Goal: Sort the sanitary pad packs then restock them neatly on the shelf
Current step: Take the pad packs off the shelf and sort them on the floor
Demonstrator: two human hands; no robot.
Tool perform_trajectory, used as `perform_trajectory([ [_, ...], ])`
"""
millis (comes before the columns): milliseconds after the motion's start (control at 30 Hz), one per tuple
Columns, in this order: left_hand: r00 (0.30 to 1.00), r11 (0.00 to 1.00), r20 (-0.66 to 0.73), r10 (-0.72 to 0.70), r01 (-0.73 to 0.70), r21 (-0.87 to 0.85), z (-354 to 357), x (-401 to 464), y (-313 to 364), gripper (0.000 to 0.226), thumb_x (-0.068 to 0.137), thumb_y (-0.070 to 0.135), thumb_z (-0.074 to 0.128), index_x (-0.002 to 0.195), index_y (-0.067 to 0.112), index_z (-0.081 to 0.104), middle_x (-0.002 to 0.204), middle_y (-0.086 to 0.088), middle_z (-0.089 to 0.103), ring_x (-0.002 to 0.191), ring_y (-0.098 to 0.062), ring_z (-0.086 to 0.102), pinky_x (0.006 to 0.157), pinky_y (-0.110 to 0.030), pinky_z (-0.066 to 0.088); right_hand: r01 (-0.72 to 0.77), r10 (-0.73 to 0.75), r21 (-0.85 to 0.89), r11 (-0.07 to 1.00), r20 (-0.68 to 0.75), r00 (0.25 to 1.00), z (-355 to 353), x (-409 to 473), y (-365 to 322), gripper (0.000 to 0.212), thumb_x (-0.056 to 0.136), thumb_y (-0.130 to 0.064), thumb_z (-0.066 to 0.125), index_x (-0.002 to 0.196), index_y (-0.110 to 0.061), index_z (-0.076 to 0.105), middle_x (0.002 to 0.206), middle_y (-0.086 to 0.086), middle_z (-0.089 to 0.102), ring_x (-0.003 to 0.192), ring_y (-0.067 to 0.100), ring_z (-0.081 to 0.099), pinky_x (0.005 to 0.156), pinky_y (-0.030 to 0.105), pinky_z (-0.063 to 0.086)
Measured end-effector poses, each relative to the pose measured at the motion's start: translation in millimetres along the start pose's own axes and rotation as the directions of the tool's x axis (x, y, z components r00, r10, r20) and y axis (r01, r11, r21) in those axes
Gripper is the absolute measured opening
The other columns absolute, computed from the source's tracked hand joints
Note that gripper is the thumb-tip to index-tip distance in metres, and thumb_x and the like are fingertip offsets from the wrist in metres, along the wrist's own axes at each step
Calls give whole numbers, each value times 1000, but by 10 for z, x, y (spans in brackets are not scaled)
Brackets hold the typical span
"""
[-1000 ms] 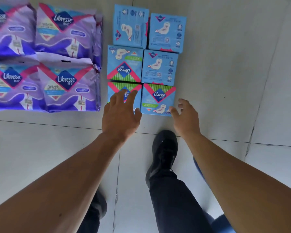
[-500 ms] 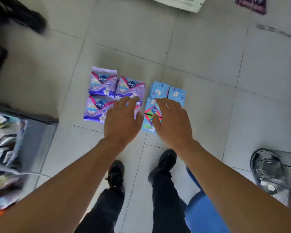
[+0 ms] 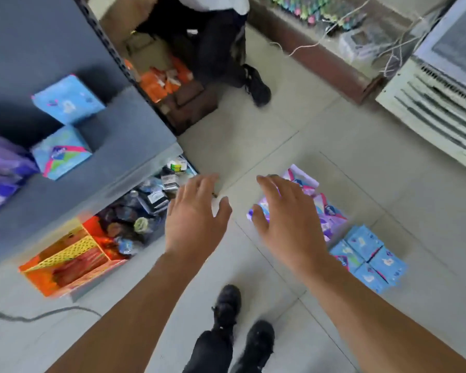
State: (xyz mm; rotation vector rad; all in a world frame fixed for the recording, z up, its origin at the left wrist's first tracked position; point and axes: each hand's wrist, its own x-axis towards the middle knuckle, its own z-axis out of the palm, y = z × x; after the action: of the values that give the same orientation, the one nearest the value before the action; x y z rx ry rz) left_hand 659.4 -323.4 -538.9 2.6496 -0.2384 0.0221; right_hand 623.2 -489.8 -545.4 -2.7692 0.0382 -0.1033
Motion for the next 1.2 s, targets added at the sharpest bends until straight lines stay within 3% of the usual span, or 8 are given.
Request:
perform_trajectory([
  [333, 924, 940, -183, -335, 341, 3, -933, 127, -1394, 45, 91, 34, 58, 134, 29, 48, 133, -2, 51, 125, -25, 45, 95, -46, 47, 254, -264, 174, 951, 33, 964, 530, 784, -1507, 52, 89, -32, 59, 137, -15, 46, 133, 5, 54, 114, 28, 54, 81, 44, 52],
  [567, 861, 882, -196, -469, 470, -48, -1047, 400, -2554, 49, 89, 29, 58, 137, 29, 47, 134, -3, 48, 125, -25, 43, 97, -43, 42, 253, -310, 358, 899, 113, 944, 1277, 1381, -2335, 62, 90, -32, 63, 144, -12, 40, 134, 9, 52, 121, 27, 52, 92, 35, 46],
  [700, 828, 849, -191, -528, 517, -106, -1089, 626, -3180, 53, 88, 27, 58, 139, 28, 45, 136, -2, 47, 125, -24, 44, 95, -41, 44, 83, -195, 459, 884, 201, 960, 1778, 1846, -2905, 61, 91, -37, 62, 143, -14, 39, 133, 9, 53, 113, 26, 58, 92, 39, 48],
  [833, 757, 743, -75, -649, 609, -279, -1044, 936, -3631, 58, 89, 22, 56, 144, 23, 38, 141, -5, 45, 127, -24, 44, 96, -34, 42, -170, 20, 505, 846, 289, 957, 2212, 2368, -3336, 60, 95, -34, 57, 145, -10, 35, 137, 9, 52, 118, 22, 55, 84, 19, 35],
  [933, 701, 622, 53, -711, 663, -416, -957, 1160, -3819, 40, 92, 26, 52, 131, 21, 46, 108, 3, 57, 96, -26, 55, 72, -33, 49, -279, 109, 431, 858, 378, 919, 2456, 2606, -3466, 56, 97, -36, 50, 143, -7, 38, 141, 13, 49, 127, 26, 48, 95, 27, 36],
  [1033, 681, 551, 68, -729, 643, -531, -870, 1281, -3927, 41, 90, 33, 49, 127, 16, 49, 78, 5, 54, 66, -23, 49, 50, -26, 36, -295, 137, 400, 868, 377, 916, 2631, 2622, -3501, 38, 97, -46, 45, 108, -11, 56, 118, 18, 61, 112, 37, 54, 92, 39, 41],
  [1100, 679, 552, -5, -734, 592, -587, -866, 1280, -3917, 51, 91, 36, 51, 137, 15, 45, 73, 6, 50, 66, -18, 50, 57, -23, 37, -342, 181, 543, 767, 328, 927, 2604, 2555, -3485, 35, 92, -48, 53, 106, -16, 57, 107, 7, 64, 103, 25, 59, 87, 34, 48],
  [1200, 712, 551, -30, -702, 515, -657, -891, 1163, -3711, 63, 92, 43, 57, 148, 21, 37, 80, 6, 58, 70, -4, 54, 73, -26, 45, -437, 213, 810, 391, 383, 899, 2349, 2451, -3332, 21, 92, -29, 63, 110, -29, 51, 97, -10, 66, 85, 1, 66, 74, 23, 54],
])
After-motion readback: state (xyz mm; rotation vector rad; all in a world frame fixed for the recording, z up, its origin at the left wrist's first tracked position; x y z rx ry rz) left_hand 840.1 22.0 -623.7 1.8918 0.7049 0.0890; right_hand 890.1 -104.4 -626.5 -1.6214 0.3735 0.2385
